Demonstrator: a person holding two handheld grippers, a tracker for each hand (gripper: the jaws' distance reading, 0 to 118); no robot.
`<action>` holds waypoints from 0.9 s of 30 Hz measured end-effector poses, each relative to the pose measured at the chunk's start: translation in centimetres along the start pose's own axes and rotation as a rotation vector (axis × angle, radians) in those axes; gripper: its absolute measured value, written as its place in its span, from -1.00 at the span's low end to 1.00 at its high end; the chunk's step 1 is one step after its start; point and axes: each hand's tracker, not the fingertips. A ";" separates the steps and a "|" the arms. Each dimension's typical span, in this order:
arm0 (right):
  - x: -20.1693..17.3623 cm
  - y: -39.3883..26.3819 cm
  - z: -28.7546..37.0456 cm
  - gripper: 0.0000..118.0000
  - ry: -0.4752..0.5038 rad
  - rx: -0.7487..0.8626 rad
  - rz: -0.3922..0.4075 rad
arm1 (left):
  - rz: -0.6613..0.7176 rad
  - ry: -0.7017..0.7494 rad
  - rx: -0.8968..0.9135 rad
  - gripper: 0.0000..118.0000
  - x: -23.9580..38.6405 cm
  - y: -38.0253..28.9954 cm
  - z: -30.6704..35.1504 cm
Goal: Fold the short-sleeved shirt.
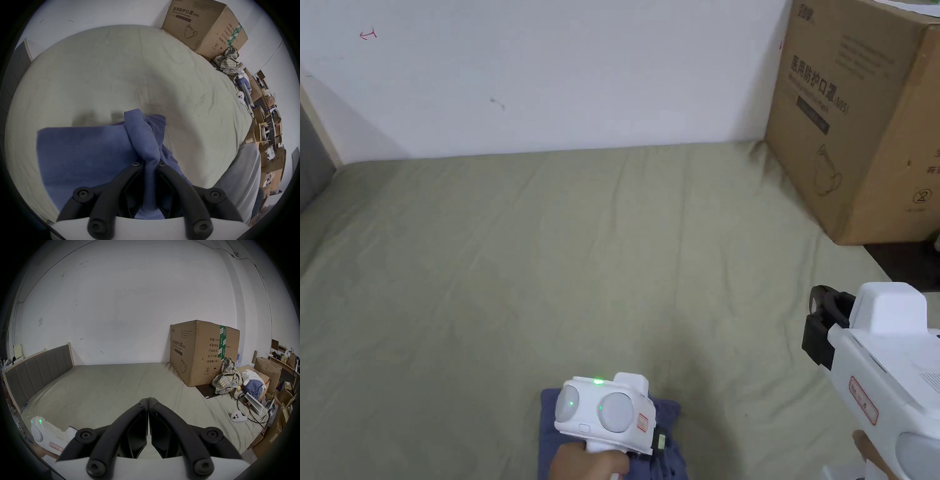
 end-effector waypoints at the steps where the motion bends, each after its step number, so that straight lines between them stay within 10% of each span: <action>1: 0.0 0.0 0.0 -0.99 -0.001 -0.001 0.000 | -0.006 0.013 -0.004 -0.83 0.2 0.0 -0.4; 5: 0.0 -0.1 0.1 -0.99 -0.002 -0.003 0.003 | -0.003 0.020 0.008 -0.66 0.3 0.1 0.9; 10: -0.5 0.4 0.1 -0.99 0.004 0.006 0.005 | 0.027 -0.057 0.139 0.72 0.1 0.6 5.3; 16: -1.0 0.9 0.3 -0.99 0.019 0.019 0.003 | -0.017 0.009 0.362 0.73 -0.6 0.4 11.2; 21: -1.2 1.1 0.4 -0.99 0.029 0.027 0.006 | -0.045 0.111 0.505 0.46 -2.5 -1.5 11.9; 24: -1.2 1.2 0.5 -0.99 0.032 0.026 0.004 | -0.012 0.051 0.486 -0.67 -4.1 -2.2 11.0; 27: -0.9 1.1 0.5 -0.99 0.035 0.020 -0.004 | -0.001 0.052 0.483 -1.00 -4.8 -3.3 9.8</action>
